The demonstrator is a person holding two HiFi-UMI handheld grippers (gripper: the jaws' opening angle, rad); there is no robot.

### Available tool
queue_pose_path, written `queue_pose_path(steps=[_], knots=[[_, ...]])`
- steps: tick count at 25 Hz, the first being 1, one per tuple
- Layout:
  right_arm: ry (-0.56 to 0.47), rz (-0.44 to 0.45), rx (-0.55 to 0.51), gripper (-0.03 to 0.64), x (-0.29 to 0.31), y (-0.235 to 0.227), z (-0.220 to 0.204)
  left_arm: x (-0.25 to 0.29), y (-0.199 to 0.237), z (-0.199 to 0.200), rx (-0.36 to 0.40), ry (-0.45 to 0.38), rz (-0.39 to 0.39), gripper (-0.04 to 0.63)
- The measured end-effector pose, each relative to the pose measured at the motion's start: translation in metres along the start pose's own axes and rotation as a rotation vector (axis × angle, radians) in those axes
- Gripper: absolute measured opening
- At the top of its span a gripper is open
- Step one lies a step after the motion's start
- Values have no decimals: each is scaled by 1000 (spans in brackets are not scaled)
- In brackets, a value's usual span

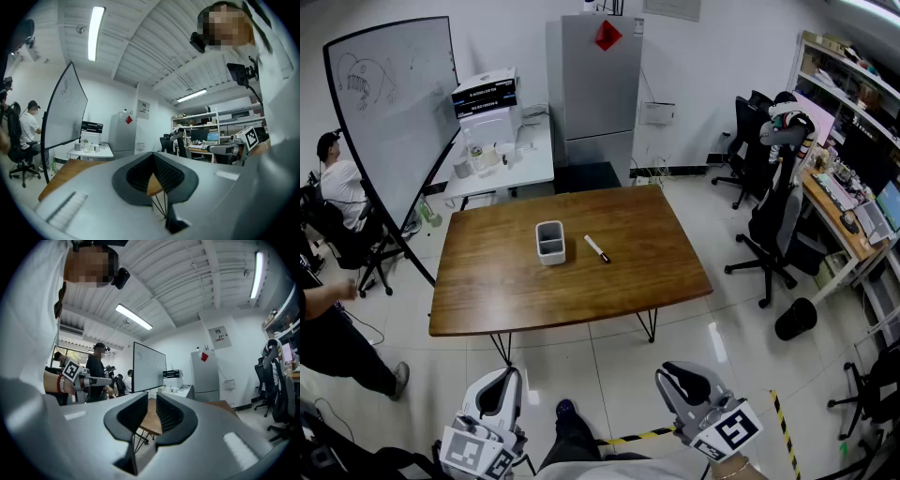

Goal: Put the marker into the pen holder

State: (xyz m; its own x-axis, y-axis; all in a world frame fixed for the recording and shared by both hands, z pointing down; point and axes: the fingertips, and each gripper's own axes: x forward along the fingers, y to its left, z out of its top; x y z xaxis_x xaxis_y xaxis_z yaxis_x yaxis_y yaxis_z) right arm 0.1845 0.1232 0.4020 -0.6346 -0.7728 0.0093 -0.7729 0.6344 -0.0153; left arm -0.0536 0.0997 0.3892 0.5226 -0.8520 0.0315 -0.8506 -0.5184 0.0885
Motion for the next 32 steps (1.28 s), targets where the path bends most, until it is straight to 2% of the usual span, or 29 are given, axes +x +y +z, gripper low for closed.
queue_pose_path(steps=[3,8,13,17,20,22,29,32], knots=[[-1,-6,-20,44,42,-12,12,26,35,16,-7,-20,-5,0],[-29,-68,-1,48,114,-33,31,78,86,37,42,-13,-92,0],[-8,-95,1,48,181,-47,21,123,134,30,32,-1,-133,0],[13,-108,18,49,210,-75,10,156,146,11,10,41,-160,0],[31,-112,35,52,226,-108,-3,181,157,-2,-13,71,-141,0],[31,-103,43,55,243,-133,-7,202,170,0,-17,62,-110,0],[111,48,24,75,311,-186,-42,255,199,21,7,-18,-4,0],[153,73,38,81,329,-196,-61,262,209,11,-14,-7,32,0]])
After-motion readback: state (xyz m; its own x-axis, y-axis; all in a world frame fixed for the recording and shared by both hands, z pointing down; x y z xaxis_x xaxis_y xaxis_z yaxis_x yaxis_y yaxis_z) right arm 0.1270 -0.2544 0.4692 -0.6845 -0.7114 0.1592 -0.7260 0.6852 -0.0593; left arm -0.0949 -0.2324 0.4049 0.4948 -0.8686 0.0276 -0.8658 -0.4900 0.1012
